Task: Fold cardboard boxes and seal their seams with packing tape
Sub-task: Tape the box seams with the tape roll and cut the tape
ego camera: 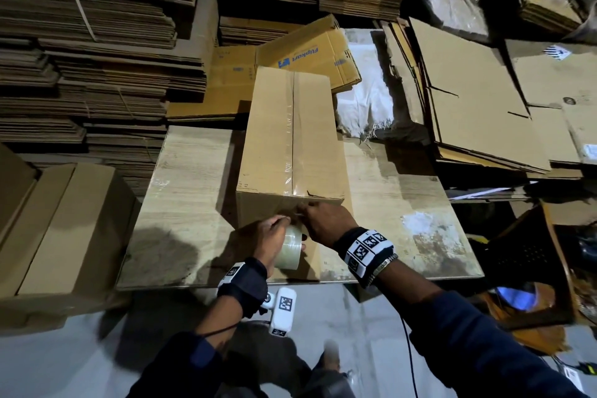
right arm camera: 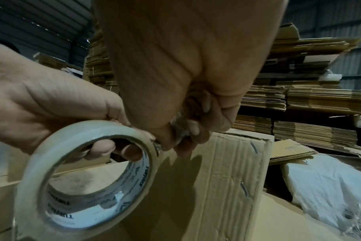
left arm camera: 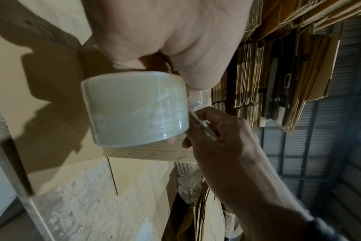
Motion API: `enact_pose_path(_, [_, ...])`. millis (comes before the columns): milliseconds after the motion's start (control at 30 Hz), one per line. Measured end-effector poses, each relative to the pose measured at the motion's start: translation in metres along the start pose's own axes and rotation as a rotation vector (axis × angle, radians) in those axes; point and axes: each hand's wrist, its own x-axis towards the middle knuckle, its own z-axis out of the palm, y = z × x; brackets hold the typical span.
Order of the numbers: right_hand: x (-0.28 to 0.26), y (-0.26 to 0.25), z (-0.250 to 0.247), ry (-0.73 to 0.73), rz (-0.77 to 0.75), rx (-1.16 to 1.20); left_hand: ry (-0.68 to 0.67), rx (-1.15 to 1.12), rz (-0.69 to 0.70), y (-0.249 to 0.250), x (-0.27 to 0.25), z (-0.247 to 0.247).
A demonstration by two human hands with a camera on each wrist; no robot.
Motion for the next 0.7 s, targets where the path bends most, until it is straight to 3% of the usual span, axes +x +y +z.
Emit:
enact_pose_path(200, [-0.008,0.008,0.004,-0.023,0.062,-0.07,0.038,-0.018,-0.014,0.002,0.0,-0.006])
enact_pose_path(300, [-0.02,0.021,0.008,-0.149,0.084,-0.159,0.074,-0.013,-0.04,-0.002,0.0,-0.015])
enact_pose_path(367, [-0.027,0.033,0.007,-0.156,0.061,-0.031,0.087,-0.003,-0.048,-0.004,0.0,-0.022])
enact_pose_path(500, [-0.028,0.039,-0.016,-0.042,0.008,0.311,0.102,0.021,-0.048,-0.001,-0.001,-0.029])
enact_pose_path(633, [-0.003,0.034,-0.035,0.167,0.146,0.351,0.106,0.028,-0.039,0.009,-0.002,-0.029])
enact_pose_path(700, [0.015,0.031,-0.033,0.192,0.154,0.337,0.097,0.044,-0.038,0.011,-0.002,-0.027])
